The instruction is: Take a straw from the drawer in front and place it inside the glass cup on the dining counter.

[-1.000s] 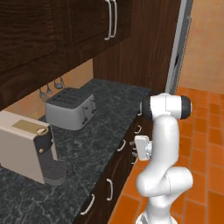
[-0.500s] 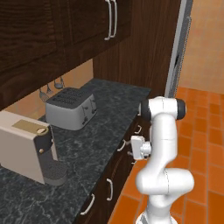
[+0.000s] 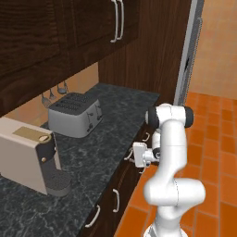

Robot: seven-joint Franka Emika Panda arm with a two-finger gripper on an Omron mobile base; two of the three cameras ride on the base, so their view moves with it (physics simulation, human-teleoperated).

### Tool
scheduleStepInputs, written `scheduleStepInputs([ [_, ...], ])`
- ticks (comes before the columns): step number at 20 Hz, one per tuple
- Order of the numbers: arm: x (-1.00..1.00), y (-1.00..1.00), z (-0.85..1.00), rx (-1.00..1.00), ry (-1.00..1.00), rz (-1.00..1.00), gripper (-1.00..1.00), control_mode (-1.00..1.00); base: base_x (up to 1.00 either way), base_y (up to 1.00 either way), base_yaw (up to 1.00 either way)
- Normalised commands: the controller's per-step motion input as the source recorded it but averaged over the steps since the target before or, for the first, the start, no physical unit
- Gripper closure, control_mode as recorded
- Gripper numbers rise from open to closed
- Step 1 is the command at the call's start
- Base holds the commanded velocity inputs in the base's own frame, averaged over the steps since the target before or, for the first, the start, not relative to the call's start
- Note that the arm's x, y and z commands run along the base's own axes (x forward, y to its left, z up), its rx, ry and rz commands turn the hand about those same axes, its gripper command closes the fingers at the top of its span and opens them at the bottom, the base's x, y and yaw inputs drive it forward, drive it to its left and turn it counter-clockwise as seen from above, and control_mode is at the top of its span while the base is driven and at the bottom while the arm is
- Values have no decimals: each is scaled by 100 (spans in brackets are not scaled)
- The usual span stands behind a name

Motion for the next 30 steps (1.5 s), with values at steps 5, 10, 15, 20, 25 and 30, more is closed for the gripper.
scheduleStepInputs([
  [5,24,3,-25,6,0,0,-100,-100,0,0,0],
  [10,15,19,-15,3,0,-1,100,-100,0,0,0],
  [15,4,5,-2,1,0,0,100,-100,0,0,0],
  [20,-33,-47,0,11,0,-1,100,-100,0,0,0],
  [25,-67,-90,0,14,0,0,100,-100,0,0,0],
  [30,-74,-100,0,15,1,0,100,-100,0,0,0],
])
